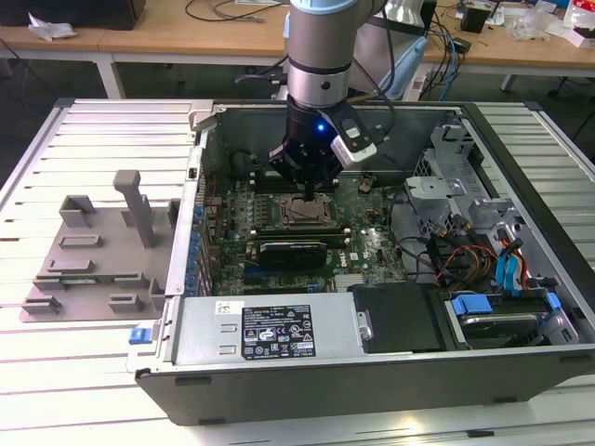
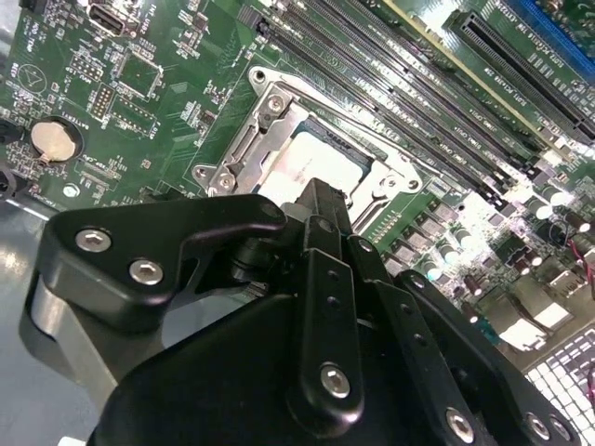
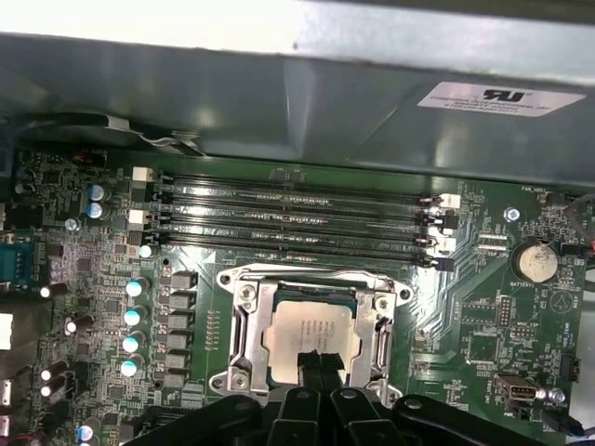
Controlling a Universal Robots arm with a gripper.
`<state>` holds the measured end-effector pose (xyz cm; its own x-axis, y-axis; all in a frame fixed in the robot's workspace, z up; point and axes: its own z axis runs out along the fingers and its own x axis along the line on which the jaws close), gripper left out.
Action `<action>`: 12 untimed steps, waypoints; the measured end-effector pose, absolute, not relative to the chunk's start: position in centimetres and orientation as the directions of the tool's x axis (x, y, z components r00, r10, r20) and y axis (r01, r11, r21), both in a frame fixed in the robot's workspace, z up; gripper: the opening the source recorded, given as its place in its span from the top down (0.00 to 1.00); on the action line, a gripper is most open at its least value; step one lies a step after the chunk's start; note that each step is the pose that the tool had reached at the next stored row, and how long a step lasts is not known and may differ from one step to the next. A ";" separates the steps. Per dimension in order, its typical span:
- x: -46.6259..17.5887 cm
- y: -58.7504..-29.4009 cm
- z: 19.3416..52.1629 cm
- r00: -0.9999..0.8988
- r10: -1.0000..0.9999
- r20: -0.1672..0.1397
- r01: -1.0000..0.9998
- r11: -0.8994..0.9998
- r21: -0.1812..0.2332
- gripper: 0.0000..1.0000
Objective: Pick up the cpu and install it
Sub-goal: 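Install the second cpu locking lever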
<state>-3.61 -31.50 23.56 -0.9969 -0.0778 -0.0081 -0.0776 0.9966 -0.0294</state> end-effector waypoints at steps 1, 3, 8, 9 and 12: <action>-3.6 -31.5 24.0 -0.997 -0.078 -0.008 -0.078 0.997 -0.029 0.89; -3.6 -31.5 24.5 -0.997 -0.078 -0.008 -0.078 0.997 -0.029 0.89; -3.6 -31.5 25.4 -0.997 -0.078 -0.008 -0.078 0.997 -0.029 0.89; -3.6 -31.5 25.6 -0.997 -0.078 -0.008 -0.078 0.997 -0.030 0.89; -3.6 -31.5 26.1 -0.997 -0.078 -0.008 -0.078 0.997 -0.029 0.89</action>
